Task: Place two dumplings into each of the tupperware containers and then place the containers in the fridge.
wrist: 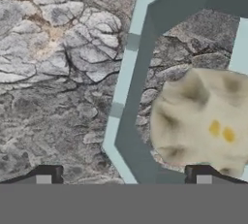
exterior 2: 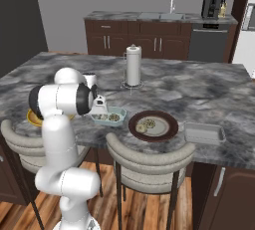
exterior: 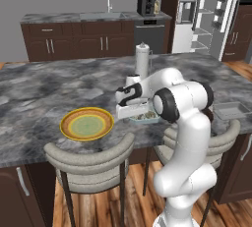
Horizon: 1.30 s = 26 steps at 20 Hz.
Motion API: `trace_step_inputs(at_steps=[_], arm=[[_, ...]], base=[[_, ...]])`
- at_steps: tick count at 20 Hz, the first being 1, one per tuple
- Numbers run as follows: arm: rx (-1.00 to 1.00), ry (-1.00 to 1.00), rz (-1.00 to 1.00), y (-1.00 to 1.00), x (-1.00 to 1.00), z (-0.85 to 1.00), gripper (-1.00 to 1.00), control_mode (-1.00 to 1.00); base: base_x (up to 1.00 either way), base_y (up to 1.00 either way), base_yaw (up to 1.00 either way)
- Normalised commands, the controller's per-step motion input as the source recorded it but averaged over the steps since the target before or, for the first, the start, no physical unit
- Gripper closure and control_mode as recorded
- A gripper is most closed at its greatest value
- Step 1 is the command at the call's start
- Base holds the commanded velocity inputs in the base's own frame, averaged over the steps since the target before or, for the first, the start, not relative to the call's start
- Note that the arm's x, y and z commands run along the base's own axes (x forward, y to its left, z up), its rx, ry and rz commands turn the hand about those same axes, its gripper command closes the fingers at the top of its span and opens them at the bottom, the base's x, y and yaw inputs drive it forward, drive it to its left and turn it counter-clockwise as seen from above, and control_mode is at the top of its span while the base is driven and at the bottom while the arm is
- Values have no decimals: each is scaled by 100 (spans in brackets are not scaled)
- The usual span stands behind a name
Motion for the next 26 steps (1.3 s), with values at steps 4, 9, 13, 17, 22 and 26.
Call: trace_step_inputs(at_steps=[4,9,13,17,22,26], arm=[[0,0,7,3,10,-38,-100,-100],[0,-3,6,13,22,-27,-100,-100],[0,-5,10,2,13,0,-100,-100],[0,0,12,0,0,-1,-100,-100],[0,0,6,4,1,-7,-100,-100],[0,2,10,0,9,-3,-100,-100]], base=[[0,0,0],[0,0,0],[0,0,0],[0,0,0],[0,0,0],[0,0,0]])
